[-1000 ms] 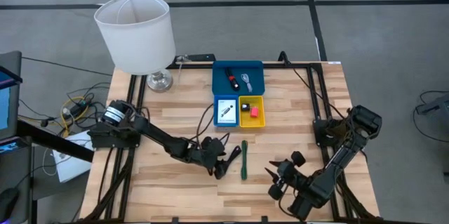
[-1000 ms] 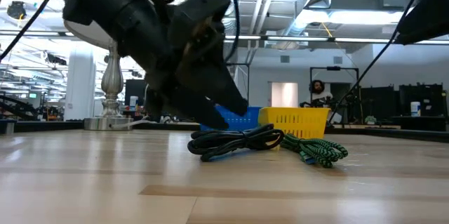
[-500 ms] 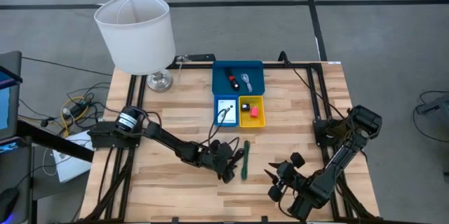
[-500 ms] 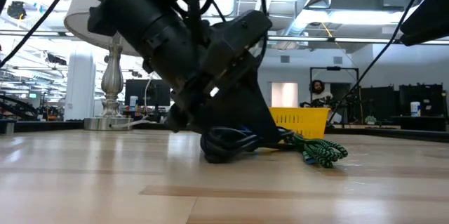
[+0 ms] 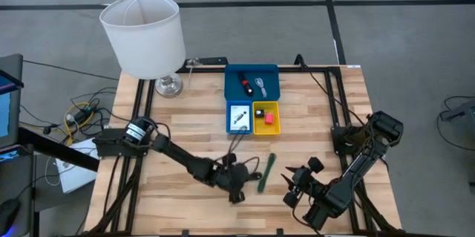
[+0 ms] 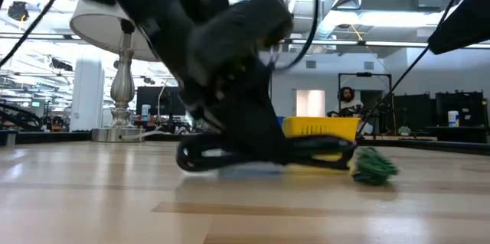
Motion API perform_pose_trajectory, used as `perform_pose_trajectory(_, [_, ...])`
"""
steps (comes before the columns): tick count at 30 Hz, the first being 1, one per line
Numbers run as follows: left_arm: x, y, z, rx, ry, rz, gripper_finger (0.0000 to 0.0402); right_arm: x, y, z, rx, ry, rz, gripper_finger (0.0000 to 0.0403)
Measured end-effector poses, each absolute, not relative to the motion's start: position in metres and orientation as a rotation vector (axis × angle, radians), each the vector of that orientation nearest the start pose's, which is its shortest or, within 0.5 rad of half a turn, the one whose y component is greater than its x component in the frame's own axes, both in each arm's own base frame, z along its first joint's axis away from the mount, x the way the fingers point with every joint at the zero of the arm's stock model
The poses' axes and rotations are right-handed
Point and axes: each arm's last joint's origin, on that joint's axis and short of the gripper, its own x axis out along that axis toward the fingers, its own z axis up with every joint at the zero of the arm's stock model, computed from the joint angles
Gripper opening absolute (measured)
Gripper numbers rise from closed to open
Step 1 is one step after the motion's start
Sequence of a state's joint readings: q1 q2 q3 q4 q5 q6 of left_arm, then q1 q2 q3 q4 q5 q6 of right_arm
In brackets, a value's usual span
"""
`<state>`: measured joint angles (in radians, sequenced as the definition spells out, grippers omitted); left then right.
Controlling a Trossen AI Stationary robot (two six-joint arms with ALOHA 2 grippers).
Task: Pick and place items into bin
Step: Put the black charger cable into the dark blue bin
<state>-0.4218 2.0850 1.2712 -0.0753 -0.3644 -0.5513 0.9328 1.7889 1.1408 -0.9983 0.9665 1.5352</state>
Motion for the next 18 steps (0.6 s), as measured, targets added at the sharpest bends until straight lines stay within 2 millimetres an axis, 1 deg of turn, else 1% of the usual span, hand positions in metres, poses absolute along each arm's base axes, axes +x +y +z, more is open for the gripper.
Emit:
perform_pose_trajectory(3, [0.394,-0.166,0.142,0.025,0.803,0.266,0.0047,0.204,0.221,0.177,0.069,0.628,-0.668,0.0133])
perform_pose_trajectory(7, [0.401,-0.163,0.169,0.306,0.787,0.408,0.0047,0.211,0.209,0.178,0.044,0.642,-0.721,0.0134])
perform_pose_trajectory(11, [0.408,-0.157,0.197,0.571,0.769,0.524,0.0061,0.216,0.197,0.179,0.006,0.663,-0.776,0.0133])
perform_pose_trajectory(14, [0.415,-0.140,0.211,0.760,0.780,0.655,0.0058,0.219,0.188,0.180,-0.024,0.680,-0.815,0.0132])
perform_pose_trajectory(16, [0.420,-0.124,0.217,0.866,0.809,0.728,0.0049,0.221,0.183,0.180,-0.044,0.691,-0.836,0.0134])
perform_pose_trajectory(18, [0.424,-0.105,0.221,0.934,0.856,0.764,0.0048,0.221,0.179,0.181,-0.065,0.702,-0.856,0.0134])
